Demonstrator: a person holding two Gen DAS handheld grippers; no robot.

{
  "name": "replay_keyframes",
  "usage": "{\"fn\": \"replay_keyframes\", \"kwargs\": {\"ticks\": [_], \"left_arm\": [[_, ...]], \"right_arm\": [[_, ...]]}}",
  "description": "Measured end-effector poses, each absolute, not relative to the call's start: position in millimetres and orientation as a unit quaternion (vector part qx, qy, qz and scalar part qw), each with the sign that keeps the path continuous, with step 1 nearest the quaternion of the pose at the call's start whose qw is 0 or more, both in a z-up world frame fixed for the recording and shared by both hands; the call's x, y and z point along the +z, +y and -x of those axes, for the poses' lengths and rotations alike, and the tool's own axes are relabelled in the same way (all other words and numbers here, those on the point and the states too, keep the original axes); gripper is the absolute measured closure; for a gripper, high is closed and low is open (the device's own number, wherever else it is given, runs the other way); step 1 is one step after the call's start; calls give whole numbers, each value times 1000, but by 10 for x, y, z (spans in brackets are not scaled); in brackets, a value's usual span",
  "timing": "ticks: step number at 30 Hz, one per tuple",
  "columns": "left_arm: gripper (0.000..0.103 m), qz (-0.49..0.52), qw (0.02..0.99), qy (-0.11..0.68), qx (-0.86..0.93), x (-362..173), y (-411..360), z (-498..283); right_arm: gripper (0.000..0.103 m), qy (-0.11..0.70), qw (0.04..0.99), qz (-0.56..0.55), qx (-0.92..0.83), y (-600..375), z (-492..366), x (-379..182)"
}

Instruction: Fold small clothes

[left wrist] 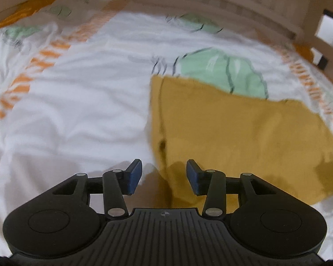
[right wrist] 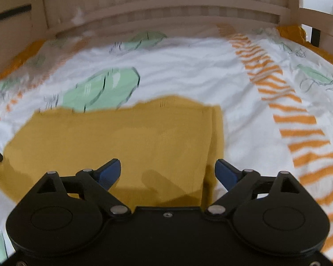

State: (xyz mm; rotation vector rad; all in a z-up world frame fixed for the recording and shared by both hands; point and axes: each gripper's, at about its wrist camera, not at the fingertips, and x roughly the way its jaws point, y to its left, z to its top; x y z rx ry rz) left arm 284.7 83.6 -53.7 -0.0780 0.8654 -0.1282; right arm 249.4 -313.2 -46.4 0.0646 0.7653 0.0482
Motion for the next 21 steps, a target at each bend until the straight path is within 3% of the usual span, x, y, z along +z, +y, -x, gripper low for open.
{"fn": "replay_keyframes", "kwargs": {"ticks": [3,7,14,21], "left_arm": [[57,32,904,424,-49,-652,869,-2836],[52,23,907,418,-41,-693,845,-2821],[40,-8,912,410,-24,-741,694,-2758],[34,-12,909,416,-2,-740,637,-2762]], "right_arm": [[10,394,919,-26,8,-3167,-2431,-596],[1,396,916,-56,-5,-3301,-2326,-758],[0,372,926,-59,-2,-3304,-2242,-845],[0,361,930,-73,3,-3336,-2216,-858]]}}
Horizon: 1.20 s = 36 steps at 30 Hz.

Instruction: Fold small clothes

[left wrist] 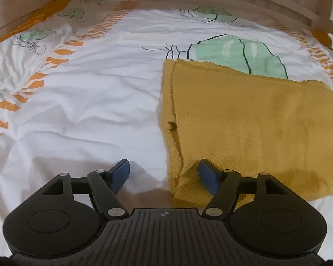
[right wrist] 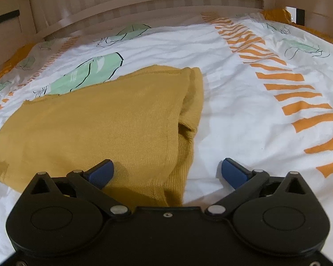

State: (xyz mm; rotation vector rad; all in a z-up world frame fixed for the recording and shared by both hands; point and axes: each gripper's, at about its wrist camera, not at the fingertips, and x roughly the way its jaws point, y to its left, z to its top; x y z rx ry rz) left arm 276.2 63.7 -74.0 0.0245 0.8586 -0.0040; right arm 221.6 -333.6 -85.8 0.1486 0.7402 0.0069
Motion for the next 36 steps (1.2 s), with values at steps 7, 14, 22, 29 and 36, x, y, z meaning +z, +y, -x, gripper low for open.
{"fn": "replay_keyframes", "kwargs": {"ticks": [7,14,22,29,36], "left_arm": [[32,-19,904,427,0,-730,620,-2788],[34,-26,891,454,6,-631,604,-2785],[36,-8,905,426,-8,-245,298,-2678],[36,-9,900,432,-51,-189,-241,-3042],[36,9,890,453,-51,-369,-560,-3436]], "right_arm": [[0,359,930,-81,7,-3361,-2214,-865],[0,359,930,-84,7,-3366,-2217,-865],[0,363,928,-84,10,-3383,-2237,-861],[0,365,926,-95,16,-3426,-2242,-853],[0,368,924,-105,23,-3464,-2250,-847]]}}
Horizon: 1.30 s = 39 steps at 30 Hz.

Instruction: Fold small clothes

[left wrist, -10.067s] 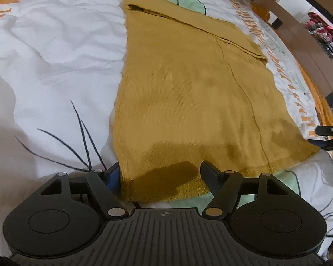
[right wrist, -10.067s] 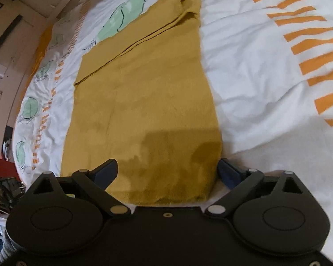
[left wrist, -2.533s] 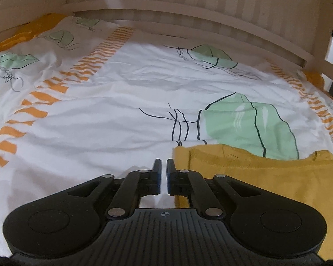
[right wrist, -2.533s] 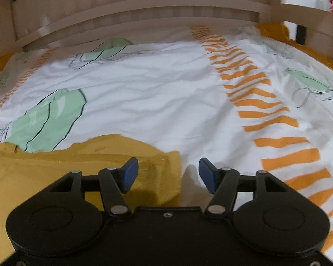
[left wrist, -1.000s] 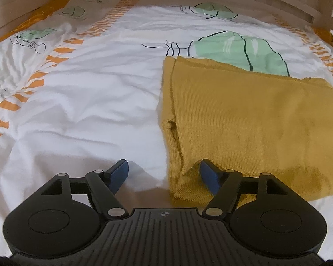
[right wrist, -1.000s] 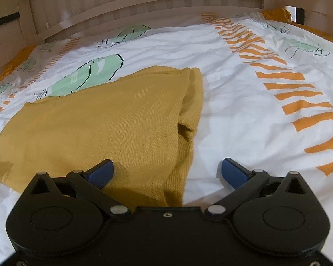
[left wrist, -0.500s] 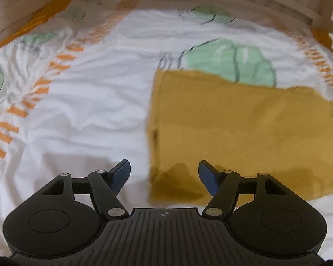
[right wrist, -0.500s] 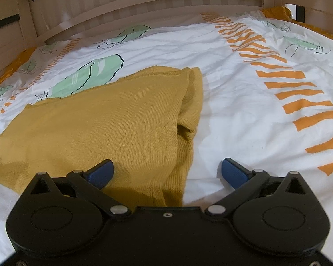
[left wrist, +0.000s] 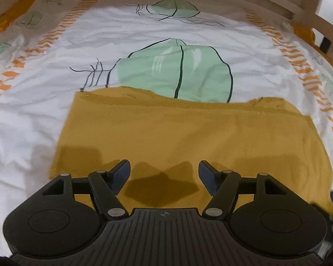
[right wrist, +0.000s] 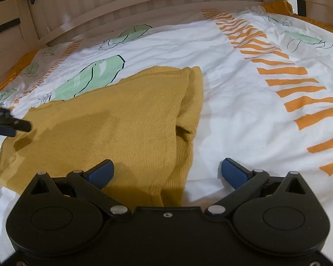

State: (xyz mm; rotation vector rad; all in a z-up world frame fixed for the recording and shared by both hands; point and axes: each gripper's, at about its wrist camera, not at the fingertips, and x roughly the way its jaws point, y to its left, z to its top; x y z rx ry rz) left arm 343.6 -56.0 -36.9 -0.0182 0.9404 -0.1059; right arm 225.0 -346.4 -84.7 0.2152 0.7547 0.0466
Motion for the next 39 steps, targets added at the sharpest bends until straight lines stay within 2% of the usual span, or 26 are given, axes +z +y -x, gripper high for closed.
{"fn": "replay_keyframes", "kwargs": {"ticks": [15,19,23,26,35,39], "left_arm": [[33,-35,878,475,-53,-661,-901,-3648],[33,-27,873,483,-60,-662,-864,-3678],[32,-24,871,487,-61,-672,-866,-3693],[32,-21,871,488,-62,-677,-863,-3695],[31,-18,873,483,-63,-690,-856,-3685],[30,-20,875,480,-61,-694,-870,-3687]], "right_arm": [[0,369,920,-123,33,-3530,-2268,-835],[0,364,910,-192,47,-3707,-2271,-812],[0,335,869,-357,75,-4092,-2256,-884],[0,326,837,-428,101,-4289,-2301,-947],[0,344,795,-462,192,-4320,-2817,-1046],[0,356,798,-441,205,-4196,-3007,-1031]]}}
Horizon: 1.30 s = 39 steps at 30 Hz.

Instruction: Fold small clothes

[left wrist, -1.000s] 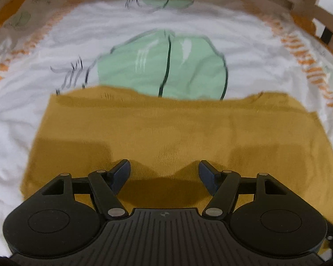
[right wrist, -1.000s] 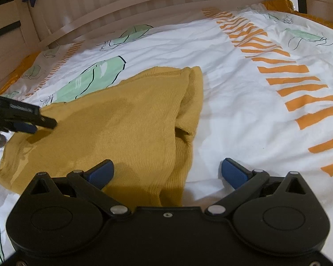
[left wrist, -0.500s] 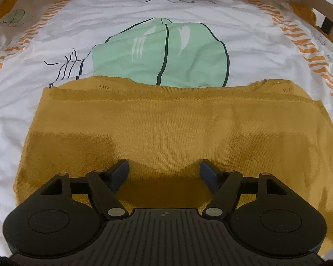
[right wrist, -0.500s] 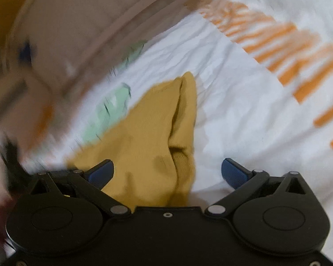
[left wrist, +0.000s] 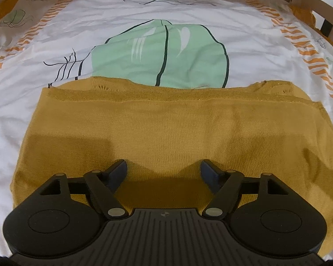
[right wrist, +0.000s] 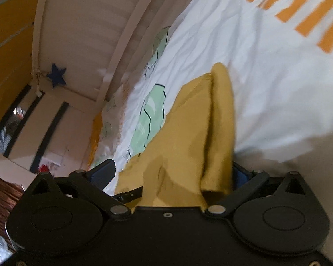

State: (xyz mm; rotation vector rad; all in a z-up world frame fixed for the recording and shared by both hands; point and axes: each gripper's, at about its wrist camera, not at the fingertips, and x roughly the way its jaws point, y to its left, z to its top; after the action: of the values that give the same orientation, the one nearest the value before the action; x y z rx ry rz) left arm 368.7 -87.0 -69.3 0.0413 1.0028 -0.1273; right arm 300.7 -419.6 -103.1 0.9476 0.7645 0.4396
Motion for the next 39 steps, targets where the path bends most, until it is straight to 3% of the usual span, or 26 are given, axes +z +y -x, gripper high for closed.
{"fn": "replay_keyframes", "kwargs": {"ticks": [2,5,7,8,9,10,14,20,23,25,28,32,34,36,39], "left_arm": [[28,-17,875,481,-59,-698,-874,-3702],[26,-15,875,482,-56,-700,-882,-3725],[26,-13,874,482,-56,-699,-881,-3736],[26,-10,875,481,-57,-699,-877,-3740],[26,-8,875,481,-58,-693,-869,-3744],[27,-5,875,481,-59,-683,-860,-3742],[35,17,874,481,-65,-589,-788,-3678],[37,53,871,483,-80,-471,-704,-3301],[37,64,867,486,-87,-491,-687,-3088],[37,54,867,486,-92,-532,-713,-2990],[37,16,871,480,-101,-614,-788,-2931],[38,28,873,473,-113,-582,-711,-2932],[38,35,875,469,-116,-533,-629,-2915],[38,37,880,460,-112,-476,-519,-2882],[38,39,891,441,-100,-368,-276,-2852]], "right_arm": [[2,357,801,-431,211,-4162,-3050,-1021],[18,357,806,-426,203,-4170,-3066,-1042],[44,361,806,-431,187,-4215,-3081,-1081],[52,364,804,-436,175,-4248,-3068,-1120],[71,366,800,-444,166,-4285,-3044,-1169],[83,366,795,-456,164,-4333,-3029,-1231],[83,363,788,-467,171,-4375,-2998,-1250],[75,366,792,-452,182,-4354,-3022,-1208],[66,363,800,-438,191,-4299,-3038,-1160],[49,355,808,-422,207,-4235,-3036,-1098],[39,355,824,-385,216,-4109,-3029,-995],[44,364,841,-345,204,-4022,-3025,-932],[61,371,841,-343,192,-4021,-3023,-943],[71,376,840,-346,185,-4049,-3010,-970],[78,383,840,-342,175,-4058,-2982,-969]]}}
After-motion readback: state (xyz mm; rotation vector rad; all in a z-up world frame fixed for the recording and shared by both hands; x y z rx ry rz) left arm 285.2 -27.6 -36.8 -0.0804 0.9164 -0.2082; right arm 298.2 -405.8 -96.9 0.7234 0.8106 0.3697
